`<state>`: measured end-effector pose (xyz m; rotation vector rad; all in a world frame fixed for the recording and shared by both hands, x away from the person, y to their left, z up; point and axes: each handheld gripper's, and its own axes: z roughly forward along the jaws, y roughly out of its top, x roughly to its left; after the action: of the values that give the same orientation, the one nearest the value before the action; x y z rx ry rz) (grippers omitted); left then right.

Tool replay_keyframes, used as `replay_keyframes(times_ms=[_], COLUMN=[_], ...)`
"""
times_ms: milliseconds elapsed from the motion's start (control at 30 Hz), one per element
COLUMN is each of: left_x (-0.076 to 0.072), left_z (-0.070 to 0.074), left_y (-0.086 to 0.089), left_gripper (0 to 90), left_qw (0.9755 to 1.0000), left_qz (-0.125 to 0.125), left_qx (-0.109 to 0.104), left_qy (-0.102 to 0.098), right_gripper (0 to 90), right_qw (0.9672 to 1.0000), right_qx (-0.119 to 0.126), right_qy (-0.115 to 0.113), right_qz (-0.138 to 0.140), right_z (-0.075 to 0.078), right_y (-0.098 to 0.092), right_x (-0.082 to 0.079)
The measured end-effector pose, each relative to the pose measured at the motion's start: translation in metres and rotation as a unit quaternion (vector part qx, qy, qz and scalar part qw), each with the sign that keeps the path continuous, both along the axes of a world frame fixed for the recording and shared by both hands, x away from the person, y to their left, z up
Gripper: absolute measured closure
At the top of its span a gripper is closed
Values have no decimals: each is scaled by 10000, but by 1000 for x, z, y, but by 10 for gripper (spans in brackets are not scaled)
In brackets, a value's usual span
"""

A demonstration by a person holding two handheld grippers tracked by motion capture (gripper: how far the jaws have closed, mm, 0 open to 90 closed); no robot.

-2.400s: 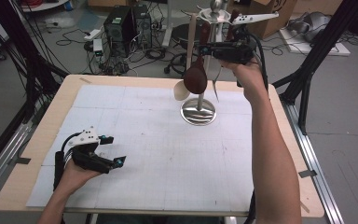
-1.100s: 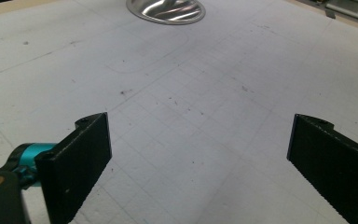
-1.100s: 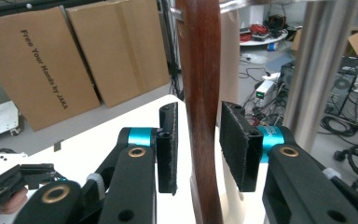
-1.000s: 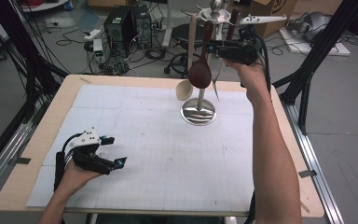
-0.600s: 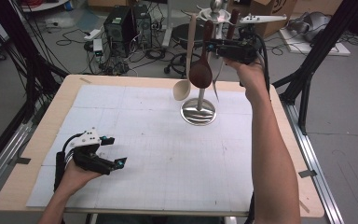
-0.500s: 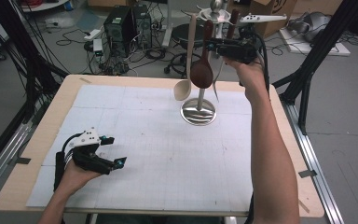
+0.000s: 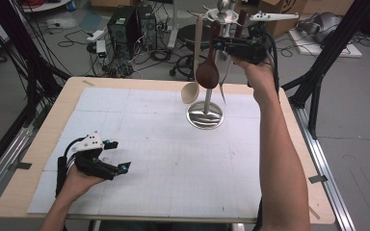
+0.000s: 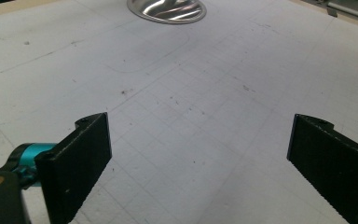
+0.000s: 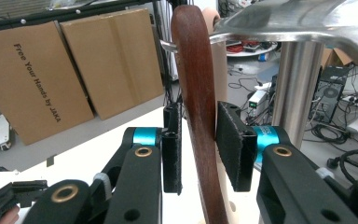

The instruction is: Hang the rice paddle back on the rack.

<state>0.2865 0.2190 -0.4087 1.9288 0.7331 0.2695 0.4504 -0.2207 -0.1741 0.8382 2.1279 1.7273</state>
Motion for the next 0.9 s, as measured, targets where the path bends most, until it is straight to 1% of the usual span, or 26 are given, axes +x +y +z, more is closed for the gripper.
replay_keyframes(times_ms=[133,267,433,567,633,800,833,900], left_x=[0,0,-1,-1,-2,-2,-2,-2], left_z=[0,0,0,1,1,1,1,0], left_y=[0,0,-1,-1,-2,-2,-2,-3], left_gripper=[70,70,70,70,70,70,70,70], left_qw=[10000,10000,10000,10000,10000,10000,10000,10000], left_qz=[10,6,-26,-25,-5,9,7,4], left_qx=[0,-16,6,20,10,44,43,41], left_qy=[2,1,4,-5,0,-7,-4,18], right_gripper=[695,653,613,586,556,495,484,477], right_qw=[10000,10000,10000,10000,10000,10000,10000,10000], right_qx=[2,20,48,25,44,-17,-16,-28], right_qy=[13,33,18,9,11,-7,29,8], right_qz=[39,62,71,75,62,61,54,28], right_z=[-1,-3,-7,-10,-11,-16,-17,-19], right_y=[0,-1,-4,-7,-8,-10,-11,-13], right_x=[-2,-5,-11,-17,-20,-27,-28,-30])
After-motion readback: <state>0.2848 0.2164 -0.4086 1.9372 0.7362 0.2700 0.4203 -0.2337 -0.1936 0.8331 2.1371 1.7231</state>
